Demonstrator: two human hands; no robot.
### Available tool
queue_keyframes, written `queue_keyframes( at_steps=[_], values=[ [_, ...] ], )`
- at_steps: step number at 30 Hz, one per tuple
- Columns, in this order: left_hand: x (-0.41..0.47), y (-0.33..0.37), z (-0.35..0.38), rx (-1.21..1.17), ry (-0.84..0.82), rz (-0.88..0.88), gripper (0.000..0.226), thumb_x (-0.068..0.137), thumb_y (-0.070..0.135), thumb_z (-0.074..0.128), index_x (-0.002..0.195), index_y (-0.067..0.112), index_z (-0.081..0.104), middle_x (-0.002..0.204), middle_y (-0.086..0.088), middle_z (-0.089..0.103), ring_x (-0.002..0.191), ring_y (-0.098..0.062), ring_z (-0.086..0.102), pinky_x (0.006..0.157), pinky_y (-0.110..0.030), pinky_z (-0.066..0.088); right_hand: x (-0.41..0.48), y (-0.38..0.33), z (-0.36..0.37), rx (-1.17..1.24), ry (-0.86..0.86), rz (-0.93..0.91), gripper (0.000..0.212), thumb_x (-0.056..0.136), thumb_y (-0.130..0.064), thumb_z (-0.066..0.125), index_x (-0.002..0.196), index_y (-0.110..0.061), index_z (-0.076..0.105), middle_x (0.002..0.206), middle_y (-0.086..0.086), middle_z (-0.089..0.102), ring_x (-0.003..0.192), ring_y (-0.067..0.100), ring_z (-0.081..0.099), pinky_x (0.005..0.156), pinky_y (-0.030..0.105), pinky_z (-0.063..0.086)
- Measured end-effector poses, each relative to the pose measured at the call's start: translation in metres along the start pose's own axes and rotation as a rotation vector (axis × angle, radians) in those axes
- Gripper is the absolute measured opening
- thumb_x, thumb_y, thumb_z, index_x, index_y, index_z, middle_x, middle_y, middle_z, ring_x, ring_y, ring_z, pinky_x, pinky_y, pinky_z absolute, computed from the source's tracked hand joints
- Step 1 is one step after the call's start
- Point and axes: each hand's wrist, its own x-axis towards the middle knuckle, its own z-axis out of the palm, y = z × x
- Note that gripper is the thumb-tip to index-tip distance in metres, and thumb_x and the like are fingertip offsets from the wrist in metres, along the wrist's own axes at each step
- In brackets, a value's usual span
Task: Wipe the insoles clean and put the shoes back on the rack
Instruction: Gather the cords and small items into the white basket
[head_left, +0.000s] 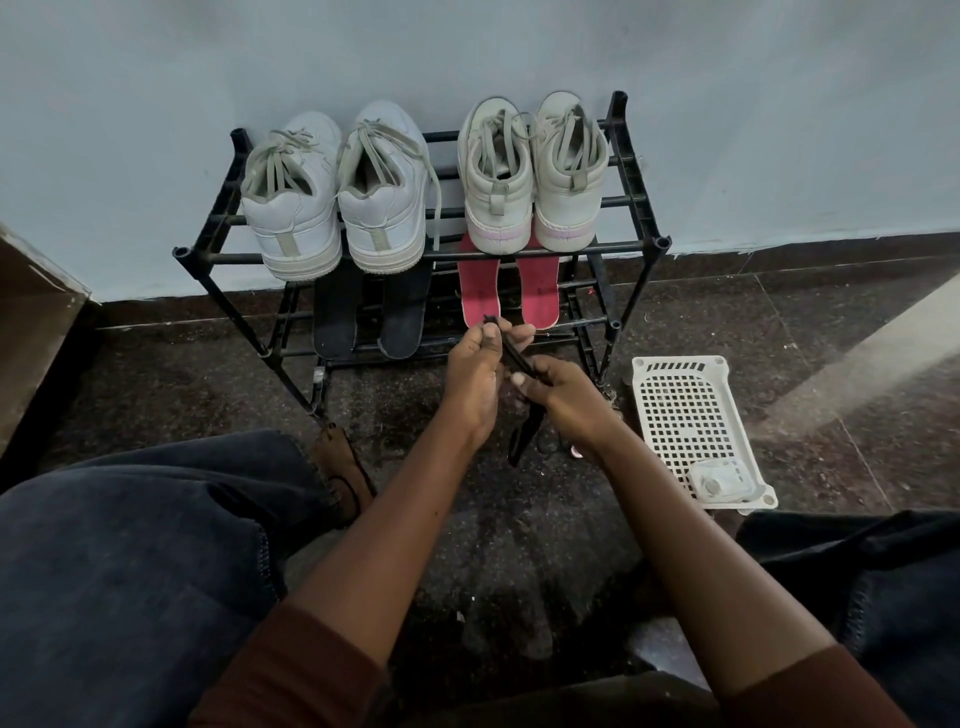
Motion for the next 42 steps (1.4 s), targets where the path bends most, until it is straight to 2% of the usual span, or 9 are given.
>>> queue_keyframes(
  at_steps=[8,11,14,17,21,26,30,35,42],
  values=[
    [0.006,0.004,-0.005,-0.232,0.153,-0.025,0.029,0.104,0.018,0.030,0.083,0.014,0.049,0.065,0.002,0.045,0.052,-0.006,0.047,0.071,-0.028,0.053,0.000,0.006,-0.013,0.006,-0.051,-0.002,0.021,0.096,-0.010,0.047,0.084,-0.012,0.066,0.059,-0.003,0.045,0.056,0.008,0.038,0.059,0.021,0.033],
    [0.008,0.009,-0.009,-0.288,0.197,-0.005,0.028,0.105,0.018,0.029,0.083,0.014,0.047,0.062,0.004,0.042,0.045,-0.004,0.039,0.053,-0.021,0.048,0.002,0.012,-0.018,-0.010,-0.072,0.044,0.021,0.095,-0.010,0.049,0.106,-0.010,0.067,0.060,-0.006,0.048,0.054,0.005,0.040,0.056,0.015,0.034],
    [0.013,0.014,-0.018,-0.301,0.248,0.027,0.030,0.105,0.014,0.026,0.081,0.014,0.045,0.065,0.002,0.038,0.041,-0.002,0.034,0.043,-0.016,0.032,0.004,0.022,-0.025,-0.067,-0.056,0.094,0.025,0.094,-0.010,0.051,0.104,0.010,0.063,0.061,-0.020,0.055,0.054,-0.005,0.048,0.064,0.018,0.037],
    [0.016,0.017,-0.028,-0.294,0.285,0.050,0.030,0.105,0.013,0.025,0.081,0.015,0.044,0.067,0.002,0.036,0.039,0.000,0.033,0.041,-0.015,0.029,0.004,0.027,-0.030,-0.123,-0.056,0.122,0.028,0.093,-0.008,0.053,0.102,0.017,0.058,0.071,-0.023,0.056,0.059,-0.017,0.052,0.068,0.018,0.038],
    [0.020,0.020,-0.038,-0.280,0.320,0.061,0.031,0.105,0.012,0.024,0.081,0.016,0.043,0.067,0.003,0.037,0.038,0.000,0.033,0.040,-0.014,0.027,0.004,0.028,-0.034,-0.219,-0.047,0.112,0.021,0.092,-0.012,0.055,0.097,0.005,0.068,0.098,-0.007,0.065,0.065,-0.009,0.053,0.069,0.018,0.040],
    [0.024,0.021,-0.046,-0.286,0.371,0.080,0.032,0.105,0.011,0.025,0.079,0.016,0.043,0.067,0.003,0.037,0.038,0.000,0.034,0.039,-0.014,0.027,0.001,0.028,-0.038,-0.259,-0.024,0.129,0.019,0.092,-0.012,0.055,0.101,-0.001,0.069,0.061,-0.024,0.059,0.053,-0.010,0.050,0.053,0.005,0.036],
    [0.027,0.021,-0.051,-0.280,0.407,0.095,0.032,0.105,0.012,0.025,0.080,0.016,0.044,0.067,0.003,0.037,0.037,0.000,0.034,0.038,-0.014,0.027,-0.002,0.023,-0.039,-0.303,-0.017,0.133,0.021,0.092,-0.013,0.055,0.105,-0.005,0.070,0.076,-0.025,0.060,0.066,-0.008,0.052,0.060,0.008,0.037],
    [0.025,0.016,-0.046,-0.198,0.376,0.116,0.030,0.105,0.014,0.025,0.083,0.015,0.046,0.068,0.002,0.038,0.041,0.000,0.035,0.042,-0.015,0.030,-0.001,0.019,-0.038,-0.419,0.011,0.111,0.020,0.092,-0.014,0.055,0.105,-0.007,0.069,0.039,-0.030,0.045,0.043,-0.013,0.045,0.045,0.004,0.031],
    [0.019,0.005,-0.031,0.035,0.127,0.082,0.015,0.099,0.007,0.044,0.088,0.016,0.048,0.071,0.002,0.041,0.049,-0.001,0.038,0.049,-0.016,0.034,0.004,0.000,-0.032,-0.557,0.020,0.033,0.018,0.090,-0.017,0.058,0.102,-0.015,0.071,0.091,-0.005,0.069,0.079,0.004,0.053,0.061,0.010,0.034]
  ],
)
